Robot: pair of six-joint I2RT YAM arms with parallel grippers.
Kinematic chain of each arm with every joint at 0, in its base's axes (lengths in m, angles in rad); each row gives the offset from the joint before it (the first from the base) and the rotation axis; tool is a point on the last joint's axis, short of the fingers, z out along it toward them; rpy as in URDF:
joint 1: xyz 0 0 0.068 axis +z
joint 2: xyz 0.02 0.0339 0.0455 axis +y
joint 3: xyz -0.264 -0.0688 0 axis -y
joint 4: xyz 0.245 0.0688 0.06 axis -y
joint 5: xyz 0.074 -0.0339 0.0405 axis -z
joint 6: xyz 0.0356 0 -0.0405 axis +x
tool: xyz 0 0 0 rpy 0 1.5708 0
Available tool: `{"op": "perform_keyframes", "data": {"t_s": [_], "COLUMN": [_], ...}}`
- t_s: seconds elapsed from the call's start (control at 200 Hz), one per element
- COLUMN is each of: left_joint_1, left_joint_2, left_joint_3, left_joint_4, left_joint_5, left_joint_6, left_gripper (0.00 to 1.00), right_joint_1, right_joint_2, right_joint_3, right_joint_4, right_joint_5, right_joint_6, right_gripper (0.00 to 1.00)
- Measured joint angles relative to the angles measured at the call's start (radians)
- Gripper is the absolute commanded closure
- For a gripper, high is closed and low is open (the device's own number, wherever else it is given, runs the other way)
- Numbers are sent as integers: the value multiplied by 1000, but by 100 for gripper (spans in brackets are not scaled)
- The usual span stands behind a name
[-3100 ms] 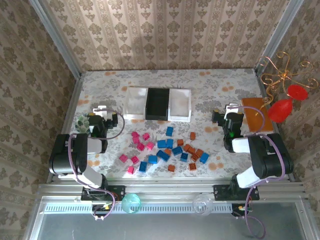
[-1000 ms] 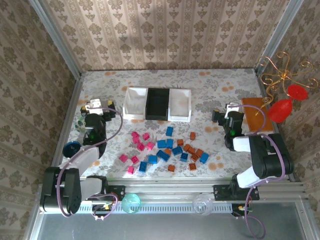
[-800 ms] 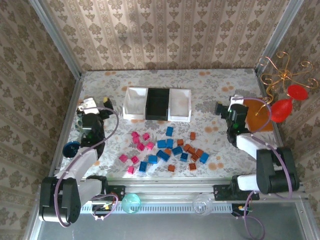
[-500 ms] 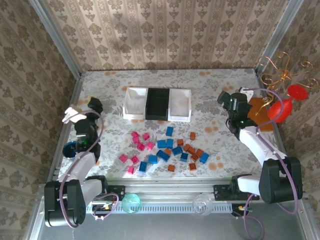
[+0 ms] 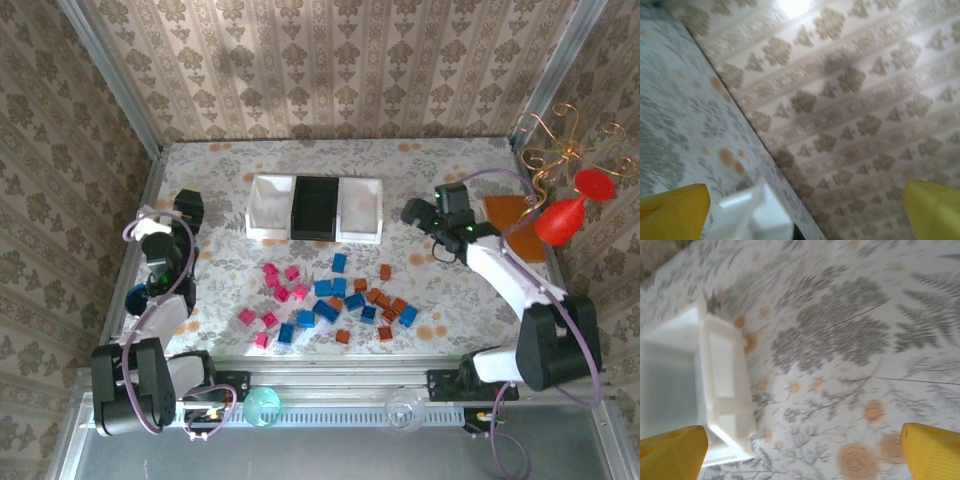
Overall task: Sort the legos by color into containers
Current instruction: Rotate the container at the top-center of the table.
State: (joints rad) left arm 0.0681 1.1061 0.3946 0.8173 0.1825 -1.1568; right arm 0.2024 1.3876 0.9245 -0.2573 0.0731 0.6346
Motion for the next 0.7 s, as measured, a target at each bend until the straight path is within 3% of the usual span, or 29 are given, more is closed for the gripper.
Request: {"op": "perform_keyframes", "data": {"t_s": [0.205, 0.35, 0.49, 0.7], "left_joint_1": [-137, -223, -238, -238], "left_joint_2": [-58, -108, -151, -166], "left_joint_3": [73, 82, 84, 88], "left_joint_4": [-186, -359, -467, -535], "left_joint_5": [106, 122, 121, 121], "left_joint_6": [102, 202, 266, 306], "left_gripper": [6, 6, 6, 6], "right_joint_1": [83, 113, 115, 116], "right_joint_2": [217, 349, 440, 513], "right_joint_3": [161, 277, 351, 438], "right_joint_4": [-29, -68, -101, -163], "right_joint_5": [-30, -29, -25, -21], "right_joint_6": [-58, -82, -83, -101], "right_gripper": [15, 34, 48, 59]}}
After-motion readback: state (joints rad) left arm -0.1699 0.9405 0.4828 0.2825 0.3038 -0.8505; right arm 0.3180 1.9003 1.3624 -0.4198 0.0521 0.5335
